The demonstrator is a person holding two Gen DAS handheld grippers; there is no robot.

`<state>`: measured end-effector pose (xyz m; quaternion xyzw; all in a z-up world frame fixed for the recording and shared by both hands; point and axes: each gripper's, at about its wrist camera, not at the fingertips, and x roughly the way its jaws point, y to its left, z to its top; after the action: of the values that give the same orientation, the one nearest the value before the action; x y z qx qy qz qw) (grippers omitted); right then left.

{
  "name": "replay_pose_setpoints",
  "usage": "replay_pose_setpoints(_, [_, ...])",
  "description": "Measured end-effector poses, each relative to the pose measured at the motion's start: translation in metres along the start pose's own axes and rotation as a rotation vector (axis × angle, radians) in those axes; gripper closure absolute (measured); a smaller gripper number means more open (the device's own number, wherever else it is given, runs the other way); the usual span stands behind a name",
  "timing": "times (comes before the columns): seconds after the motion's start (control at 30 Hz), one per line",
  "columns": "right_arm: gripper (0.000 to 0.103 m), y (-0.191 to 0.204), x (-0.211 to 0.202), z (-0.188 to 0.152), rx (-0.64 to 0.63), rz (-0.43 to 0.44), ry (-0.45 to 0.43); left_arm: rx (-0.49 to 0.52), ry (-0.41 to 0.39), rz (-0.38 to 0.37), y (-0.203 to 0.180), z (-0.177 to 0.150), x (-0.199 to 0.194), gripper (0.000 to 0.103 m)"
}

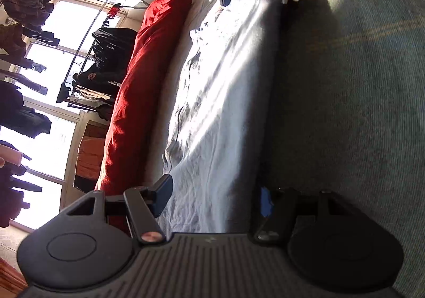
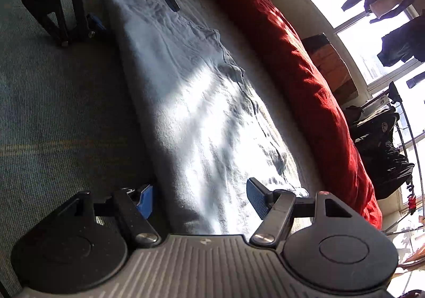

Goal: Fold clothes

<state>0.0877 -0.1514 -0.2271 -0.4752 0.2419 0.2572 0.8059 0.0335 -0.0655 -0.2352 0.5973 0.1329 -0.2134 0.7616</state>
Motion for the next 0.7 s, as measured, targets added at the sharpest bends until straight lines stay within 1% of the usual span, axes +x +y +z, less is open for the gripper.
replay_pose_setpoints(0.07, [0.030, -0.001, 0.001, -0.005, -0.014, -0.016, 0.014, -0.011, 0.016, 0.008, 0.002, -0.007, 0.001, 0.038])
replay_pose_setpoints(0.13, [0.030, -0.003, 0.003, -0.011, -0.027, -0.032, 0.027, 0.006, 0.019, 0.019, 0.001, -0.006, 0.003, 0.037])
replay_pose_setpoints(0.27, [0.030, -0.005, 0.006, -0.021, -0.055, -0.065, 0.055, 0.046, 0.022, 0.039, -0.002, -0.001, 0.008, 0.037])
replay_pose_setpoints(0.33, [0.033, -0.006, 0.007, -0.026, -0.068, -0.081, 0.068, 0.065, 0.022, 0.033, -0.004, 0.001, 0.009, 0.038])
replay_pose_setpoints(0.37, [0.035, -0.007, 0.008, -0.029, -0.075, -0.089, 0.075, 0.073, 0.023, 0.026, -0.005, 0.001, 0.009, 0.041])
replay_pose_setpoints(0.4, [0.043, -0.008, 0.008, -0.032, -0.082, -0.097, 0.082, 0.081, 0.025, 0.020, -0.006, 0.001, 0.009, 0.056])
replay_pose_setpoints(0.43, [0.048, -0.008, 0.009, -0.034, -0.089, -0.105, 0.089, 0.088, 0.026, 0.013, -0.007, 0.001, 0.009, 0.074])
replay_pose_setpoints(0.47, [0.057, -0.007, 0.007, -0.035, -0.088, -0.094, 0.084, 0.098, 0.029, 0.004, -0.009, 0.000, 0.010, 0.081])
replay_pose_setpoints(0.5, [0.068, -0.004, 0.005, -0.036, -0.091, -0.087, 0.085, 0.109, 0.036, -0.009, -0.012, -0.001, 0.010, 0.091])
replay_pose_setpoints(0.53, [0.073, -0.004, 0.006, -0.036, -0.086, -0.078, 0.088, 0.106, 0.043, -0.017, -0.014, -0.001, 0.011, 0.095])
replay_pose_setpoints(0.57, [0.083, -0.003, 0.006, -0.035, -0.081, -0.070, 0.091, 0.090, 0.046, -0.021, -0.013, -0.001, 0.011, 0.096])
replay_pose_setpoints(0.6, [0.086, -0.003, 0.007, -0.035, -0.076, -0.062, 0.094, 0.074, 0.050, -0.026, -0.012, -0.001, 0.010, 0.096])
replay_pose_setpoints(0.7, [0.089, -0.003, 0.005, -0.031, -0.074, -0.056, 0.104, 0.048, 0.054, -0.032, -0.006, -0.001, 0.006, 0.097])
